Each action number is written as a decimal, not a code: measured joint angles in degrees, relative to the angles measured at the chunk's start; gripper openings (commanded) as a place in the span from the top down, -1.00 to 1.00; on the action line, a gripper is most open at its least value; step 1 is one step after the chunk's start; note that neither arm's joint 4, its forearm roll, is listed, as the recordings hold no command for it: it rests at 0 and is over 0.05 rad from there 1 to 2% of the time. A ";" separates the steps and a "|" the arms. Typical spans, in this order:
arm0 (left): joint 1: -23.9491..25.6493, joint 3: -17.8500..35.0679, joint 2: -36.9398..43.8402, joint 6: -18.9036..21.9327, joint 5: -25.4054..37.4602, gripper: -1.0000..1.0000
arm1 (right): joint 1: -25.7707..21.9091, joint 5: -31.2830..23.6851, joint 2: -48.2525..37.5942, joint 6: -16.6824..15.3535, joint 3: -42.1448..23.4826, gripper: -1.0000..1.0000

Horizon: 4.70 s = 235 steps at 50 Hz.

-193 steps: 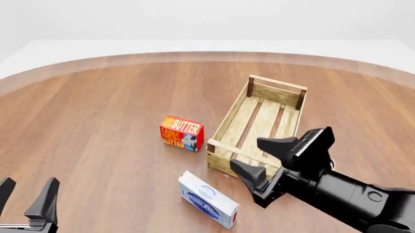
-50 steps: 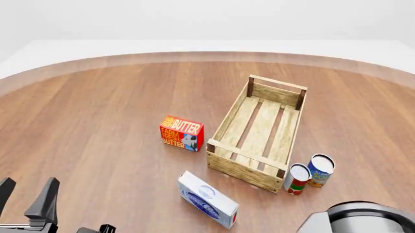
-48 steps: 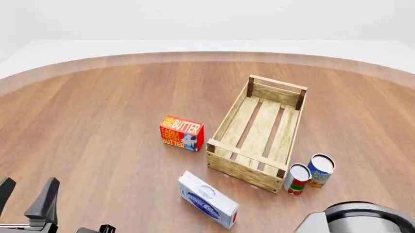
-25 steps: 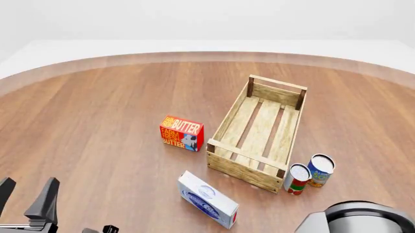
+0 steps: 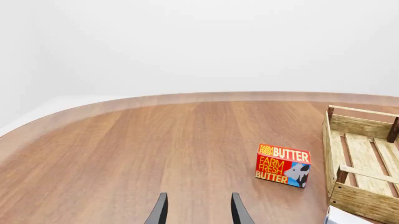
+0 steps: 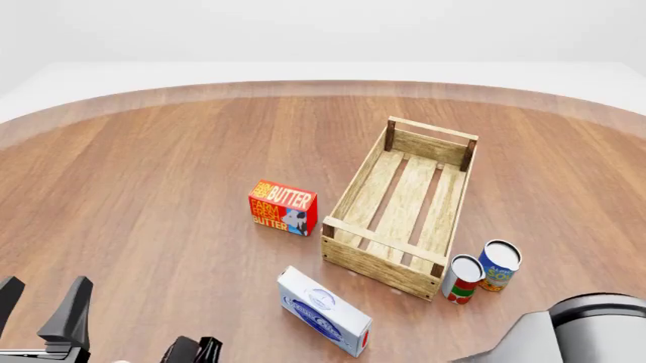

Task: Pick up the ketchup, and put it in the wooden tray.

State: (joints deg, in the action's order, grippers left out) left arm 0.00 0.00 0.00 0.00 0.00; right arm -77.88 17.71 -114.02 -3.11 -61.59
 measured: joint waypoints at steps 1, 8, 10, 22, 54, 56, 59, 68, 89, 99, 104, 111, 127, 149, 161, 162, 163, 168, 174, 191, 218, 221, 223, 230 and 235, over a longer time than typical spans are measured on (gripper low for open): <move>0.00 0.00 0.00 0.00 0.00 -1.00 | 0.37 0.02 0.24 -0.10 0.43 1.00; 0.00 0.00 0.00 0.00 0.00 -1.00 | 3.12 -0.93 2.41 -0.85 2.72 1.00; 0.00 0.00 0.00 0.00 0.00 -1.00 | 3.93 -1.63 3.15 -1.02 3.10 1.00; 0.00 0.00 0.00 0.00 0.00 -1.00 | 9.43 -8.52 9.48 -3.12 2.86 1.00; 0.00 0.00 0.00 0.00 0.00 -1.00 | 26.63 -25.40 14.49 -10.44 -11.97 1.00; 0.00 0.00 0.00 0.00 0.00 -1.00 | 27.93 -26.29 14.71 -10.86 -12.94 1.00; 0.00 0.00 0.00 0.00 0.00 -1.00 | 29.90 -27.66 15.03 -11.49 -14.39 1.00; 0.00 0.00 0.00 0.00 0.00 -1.00 | 35.70 -30.67 15.86 -13.11 -17.39 1.00; 0.00 0.00 0.00 0.00 0.00 -1.00 | 50.71 -31.08 18.30 -14.19 -15.21 1.00; 0.00 0.00 0.00 0.00 0.00 -1.00 | 57.03 -28.62 16.46 -13.66 -13.70 1.00; 0.00 0.00 0.00 0.00 0.00 -1.00 | 59.77 -26.44 15.20 -13.35 -12.48 1.00; 0.00 0.00 0.00 0.00 0.00 -1.00 | 62.64 -22.79 13.01 -12.91 -10.70 1.00; 0.00 0.00 0.00 0.00 0.00 -1.00 | 65.78 -15.27 8.19 -11.35 -7.91 1.00; 0.00 0.00 0.00 0.00 0.00 -1.00 | 65.49 -8.72 3.04 -9.06 -5.31 1.00; 0.00 0.00 0.00 0.00 0.00 -1.00 | 65.07 -6.47 1.62 -8.28 -4.06 1.00; 0.00 0.00 0.00 0.00 0.00 -1.00 | 65.03 -6.33 1.51 -8.23 -3.99 1.00; 0.00 0.00 0.00 0.00 0.00 -1.00 | 64.99 -6.20 1.40 -8.18 -3.92 1.00; 0.00 0.00 0.00 0.00 0.00 -1.00 | 64.80 -5.61 0.90 -8.01 -3.61 1.00; 0.00 0.00 0.00 0.00 0.00 -1.00 | 64.68 -4.93 0.70 -8.12 -3.44 1.00; 0.00 0.00 0.00 0.00 0.00 -1.00 | 64.64 -3.89 0.78 -7.69 -2.59 -1.00; 0.00 0.00 0.00 0.00 0.00 -1.00 | 65.20 -5.93 9.29 -9.92 -1.52 -1.00; 0.00 0.00 0.00 0.00 0.00 -1.00 | 65.36 -6.10 10.59 -10.14 -1.03 -1.00; 0.00 0.00 0.00 0.00 0.00 -1.00 | 65.43 -6.06 11.53 -10.25 -0.46 -1.00; 0.00 0.00 0.00 0.00 0.00 -1.00 | 65.54 -5.51 15.24 -10.35 2.44 -1.00; 0.00 0.00 0.00 0.00 0.00 -1.00 | 65.59 -4.94 18.48 -10.05 5.25 -1.00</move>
State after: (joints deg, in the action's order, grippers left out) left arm 0.00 0.00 0.00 0.00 0.00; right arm -12.29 12.77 -95.54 -13.16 -56.35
